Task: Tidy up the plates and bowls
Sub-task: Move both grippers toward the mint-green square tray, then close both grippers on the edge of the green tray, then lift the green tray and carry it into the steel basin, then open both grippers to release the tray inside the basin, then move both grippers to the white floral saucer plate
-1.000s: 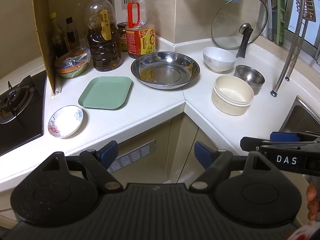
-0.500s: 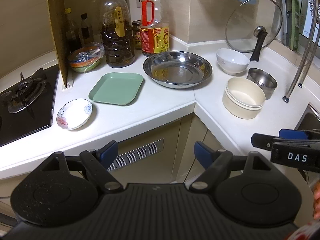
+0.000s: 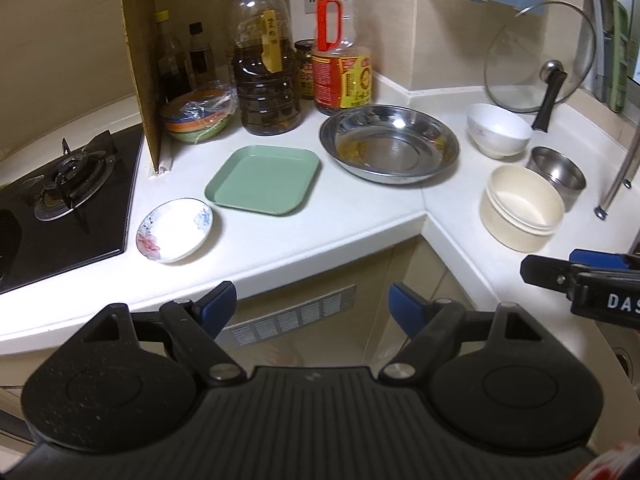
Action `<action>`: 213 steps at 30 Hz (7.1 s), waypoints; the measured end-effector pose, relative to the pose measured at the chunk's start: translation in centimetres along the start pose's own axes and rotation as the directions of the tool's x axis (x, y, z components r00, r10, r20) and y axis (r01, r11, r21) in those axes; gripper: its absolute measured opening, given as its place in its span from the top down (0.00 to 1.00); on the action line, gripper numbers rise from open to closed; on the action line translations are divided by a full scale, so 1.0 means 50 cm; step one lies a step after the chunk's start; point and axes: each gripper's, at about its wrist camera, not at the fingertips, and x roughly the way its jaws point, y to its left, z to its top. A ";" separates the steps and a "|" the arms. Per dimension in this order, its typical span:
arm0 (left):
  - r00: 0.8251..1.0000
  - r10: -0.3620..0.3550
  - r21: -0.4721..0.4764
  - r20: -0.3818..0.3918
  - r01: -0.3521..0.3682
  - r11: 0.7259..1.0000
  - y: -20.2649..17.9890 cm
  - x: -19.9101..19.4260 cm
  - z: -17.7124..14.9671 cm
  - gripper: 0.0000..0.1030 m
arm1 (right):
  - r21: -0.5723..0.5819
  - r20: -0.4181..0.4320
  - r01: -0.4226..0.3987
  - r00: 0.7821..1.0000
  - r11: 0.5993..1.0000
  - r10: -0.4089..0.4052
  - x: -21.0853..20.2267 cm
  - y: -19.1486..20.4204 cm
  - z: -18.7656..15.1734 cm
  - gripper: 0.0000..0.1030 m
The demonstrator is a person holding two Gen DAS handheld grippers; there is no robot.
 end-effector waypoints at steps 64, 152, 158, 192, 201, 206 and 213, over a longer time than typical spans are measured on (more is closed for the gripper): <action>0.983 -0.100 0.054 -0.153 0.109 0.993 0.284 0.485 0.231 0.81 | 0.021 -0.147 -0.001 0.989 1.000 0.005 0.561 0.212 0.160 0.92; 0.958 -0.281 0.172 -0.047 0.285 0.943 0.005 0.471 0.350 0.73 | 0.128 -0.045 0.199 0.980 0.972 -0.195 0.439 -0.034 0.277 0.35; 0.969 -0.247 0.153 -0.029 0.248 0.956 0.022 0.426 0.341 0.71 | 0.104 -0.035 0.168 0.986 0.980 -0.165 0.402 -0.012 0.268 0.25; 0.995 -0.081 0.000 -0.054 0.081 0.997 0.118 0.219 0.164 0.67 | -0.042 -0.108 -0.057 0.993 0.997 0.052 0.283 0.078 0.160 0.21; 0.994 -0.053 -0.035 -0.095 0.050 0.998 0.127 0.213 0.128 0.67 | -0.072 -0.175 -0.081 0.982 0.994 0.068 0.298 0.088 0.139 0.21; 0.993 -0.029 -0.061 -0.111 0.022 0.998 0.144 0.208 0.112 0.67 | -0.097 -0.211 -0.108 0.974 0.989 0.085 0.314 0.103 0.130 0.21; 0.991 0.022 -0.112 -0.131 -0.037 0.993 0.183 0.200 0.093 0.67 | -0.133 -0.252 -0.169 0.959 0.977 0.132 0.342 0.141 0.124 0.21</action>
